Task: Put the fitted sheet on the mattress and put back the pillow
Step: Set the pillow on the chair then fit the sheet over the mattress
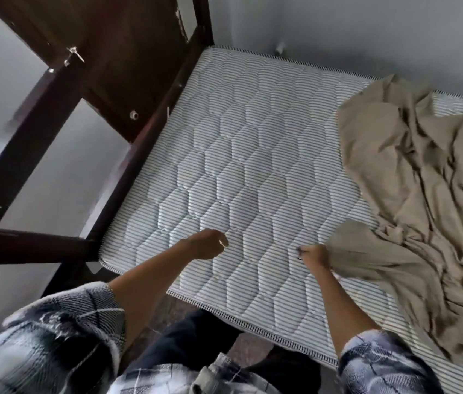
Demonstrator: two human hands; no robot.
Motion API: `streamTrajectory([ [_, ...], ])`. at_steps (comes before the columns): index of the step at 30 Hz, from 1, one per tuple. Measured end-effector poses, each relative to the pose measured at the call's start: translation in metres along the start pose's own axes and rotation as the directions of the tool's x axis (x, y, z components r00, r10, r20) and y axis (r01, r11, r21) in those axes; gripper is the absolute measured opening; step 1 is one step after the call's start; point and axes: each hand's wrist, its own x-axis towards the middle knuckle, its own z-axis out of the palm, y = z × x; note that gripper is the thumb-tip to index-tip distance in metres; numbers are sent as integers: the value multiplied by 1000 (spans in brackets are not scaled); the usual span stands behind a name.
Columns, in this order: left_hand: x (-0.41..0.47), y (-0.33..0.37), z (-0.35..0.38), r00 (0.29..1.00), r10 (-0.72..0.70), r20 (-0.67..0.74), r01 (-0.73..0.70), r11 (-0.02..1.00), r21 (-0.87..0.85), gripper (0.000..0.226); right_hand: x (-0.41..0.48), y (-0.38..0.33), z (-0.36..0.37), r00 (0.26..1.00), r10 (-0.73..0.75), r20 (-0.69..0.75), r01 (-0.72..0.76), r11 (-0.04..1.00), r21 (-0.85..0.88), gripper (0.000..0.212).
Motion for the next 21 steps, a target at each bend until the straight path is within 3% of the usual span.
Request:
streamTrajectory([
  [2,-8,4,-12,1000,21,-18,-22,999,-49,31,-21,-35,8,1000,-19,15,17,996,93,10],
  [7,-31,22,-40,995,63,-73,-71,991,-110,39,-80,-127,32,977,-206,63,198,974,111,15],
  [9,-36,25,-49,991,87,-103,-110,963,-247,50,-102,-158,40,958,-282,50,274,953,129,18],
  [13,-53,23,-68,954,41,-296,-198,827,-526,23,-136,-201,38,897,-436,68,424,894,148,26],
  [15,-66,22,-76,928,-54,-369,-225,708,-669,15,-145,-213,25,856,-501,128,479,861,168,33],
  [18,-83,15,-84,913,-197,-356,-270,362,-892,17,-148,-226,-3,802,-563,198,555,826,101,32],
  [20,-94,7,-88,907,-237,-348,-302,210,-930,17,-146,-234,-18,777,-582,238,590,806,45,31],
  [21,-98,3,-90,907,-234,-349,-311,185,-932,16,-144,-237,-23,772,-584,252,597,801,28,31],
])
